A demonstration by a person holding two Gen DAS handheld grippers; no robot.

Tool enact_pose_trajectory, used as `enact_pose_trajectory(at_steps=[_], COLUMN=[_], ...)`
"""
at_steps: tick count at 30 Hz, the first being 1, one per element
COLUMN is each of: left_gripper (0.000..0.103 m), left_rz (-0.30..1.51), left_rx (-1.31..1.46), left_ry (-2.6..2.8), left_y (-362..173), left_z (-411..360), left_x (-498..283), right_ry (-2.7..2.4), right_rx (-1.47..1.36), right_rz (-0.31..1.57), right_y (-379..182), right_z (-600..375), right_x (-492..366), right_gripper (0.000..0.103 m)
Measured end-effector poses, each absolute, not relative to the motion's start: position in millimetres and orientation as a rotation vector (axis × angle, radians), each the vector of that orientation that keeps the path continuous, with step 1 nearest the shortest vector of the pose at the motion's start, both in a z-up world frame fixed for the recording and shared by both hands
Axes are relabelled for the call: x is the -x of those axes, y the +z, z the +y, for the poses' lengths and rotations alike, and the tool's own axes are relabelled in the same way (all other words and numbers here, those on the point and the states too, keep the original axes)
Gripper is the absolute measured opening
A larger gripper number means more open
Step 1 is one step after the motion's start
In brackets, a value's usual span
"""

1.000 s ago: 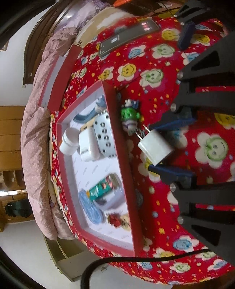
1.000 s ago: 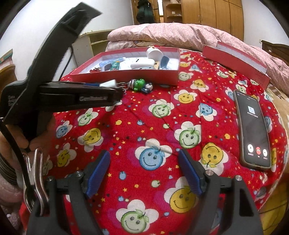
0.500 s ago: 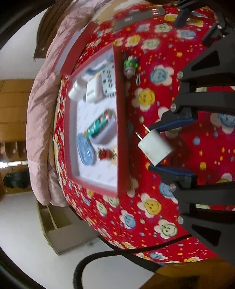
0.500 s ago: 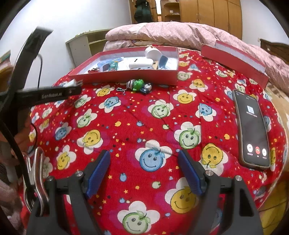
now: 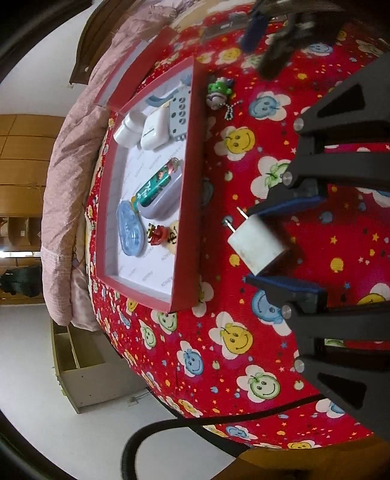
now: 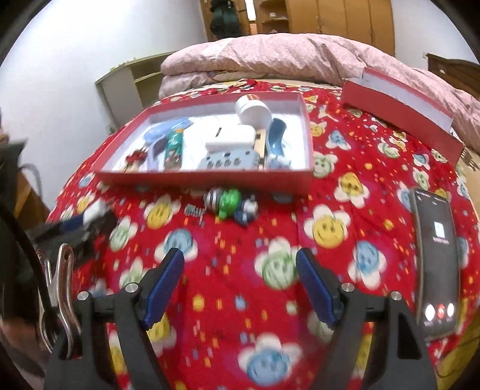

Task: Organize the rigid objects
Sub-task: 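Grasp the green figurine keychain with the right gripper while the left grasps the white charger plug, then carry the green keychain and white plug over the tray with both grippers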

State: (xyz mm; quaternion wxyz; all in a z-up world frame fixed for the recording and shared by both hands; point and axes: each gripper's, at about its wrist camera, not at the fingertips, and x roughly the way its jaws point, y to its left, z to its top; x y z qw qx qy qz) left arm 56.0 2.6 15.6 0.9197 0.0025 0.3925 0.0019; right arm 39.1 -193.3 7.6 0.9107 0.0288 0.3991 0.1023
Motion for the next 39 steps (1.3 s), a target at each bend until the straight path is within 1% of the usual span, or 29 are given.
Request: enact_pose_trajectory(at_steps=[7, 16, 17, 19, 20, 22, 35, 39], left_gripper=[0.039, 0.039, 0.039, 0.039, 0.039, 0.039, 0.039, 0.039], left_rz=[0.803, 0.801, 0.801, 0.802, 0.803, 0.803, 0.803, 0.802], left_rx=[0.001, 0.001, 0.000, 0.004, 0.005, 0.005, 0.007, 0.000], left_ry=[0.001, 0.003, 0.003, 0.001, 0.001, 0.001, -0.002, -0.002], left_y=[15, 17, 17, 17, 17, 17, 17, 17], left_z=[3, 3, 3, 3, 3, 3, 3, 3], left_x=[-55, -54, -54, -54, -54, -54, -54, -54], right_ry=[0.139, 0.068, 0.065, 0.064, 0.063, 0.070, 0.110, 0.132], right_rx=[-0.066, -0.004, -0.008, -0.015, -0.011, 0.000, -0.030, -0.036], right_rz=[0.820, 0.793, 0.793, 0.787, 0.783, 0.778, 0.797, 0.772], right_y=[3, -2, -2, 0, 0, 1, -1, -4], right_z=[-180, -170, -170, -170, -169, -167, -173, -176], right_x=[-72, -85, -86, -87, -86, -84, -49, -35], right_gripper=[0.080, 0.079, 0.078, 0.062, 0.060, 0.051, 0.050, 0.050])
